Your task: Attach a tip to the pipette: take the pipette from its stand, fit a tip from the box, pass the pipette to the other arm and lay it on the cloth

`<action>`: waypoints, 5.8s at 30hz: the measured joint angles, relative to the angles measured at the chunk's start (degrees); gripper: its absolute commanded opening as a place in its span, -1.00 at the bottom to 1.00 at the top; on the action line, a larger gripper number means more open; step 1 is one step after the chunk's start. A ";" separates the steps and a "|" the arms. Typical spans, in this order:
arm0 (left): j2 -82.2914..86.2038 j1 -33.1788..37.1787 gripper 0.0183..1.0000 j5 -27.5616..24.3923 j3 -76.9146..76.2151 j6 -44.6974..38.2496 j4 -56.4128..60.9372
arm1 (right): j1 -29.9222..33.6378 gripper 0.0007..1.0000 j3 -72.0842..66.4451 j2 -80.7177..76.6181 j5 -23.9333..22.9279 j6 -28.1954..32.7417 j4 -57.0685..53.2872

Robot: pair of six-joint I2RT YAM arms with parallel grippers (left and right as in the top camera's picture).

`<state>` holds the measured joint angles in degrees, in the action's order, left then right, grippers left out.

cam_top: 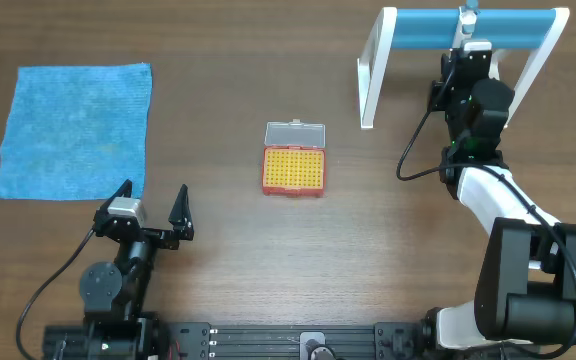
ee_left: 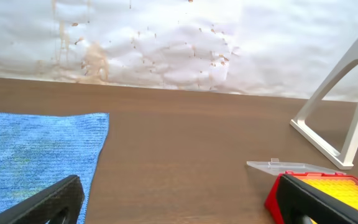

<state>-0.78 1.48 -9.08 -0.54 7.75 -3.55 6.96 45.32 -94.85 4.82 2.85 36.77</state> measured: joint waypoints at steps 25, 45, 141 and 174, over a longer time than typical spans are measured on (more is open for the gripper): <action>0.00 0.00 0.99 0.00 -0.02 0.00 0.00 | 0.00 -0.86 0.17 9.44 0.50 -2.40 -6.40; 0.00 0.00 0.99 0.00 -0.02 0.00 0.00 | -34.80 -0.86 -4.46 14.29 7.06 1.92 -8.11; 0.00 0.00 0.99 0.00 -0.02 0.00 0.00 | -38.95 -0.86 -22.08 -6.43 5.86 -5.66 45.57; 0.00 0.00 1.00 0.00 -0.02 0.00 0.00 | -38.86 -0.86 -21.62 -7.61 4.46 -6.86 45.90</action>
<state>-0.78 1.48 -9.08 -0.56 7.75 -3.55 -31.90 23.70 -102.45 9.28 -4.01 82.67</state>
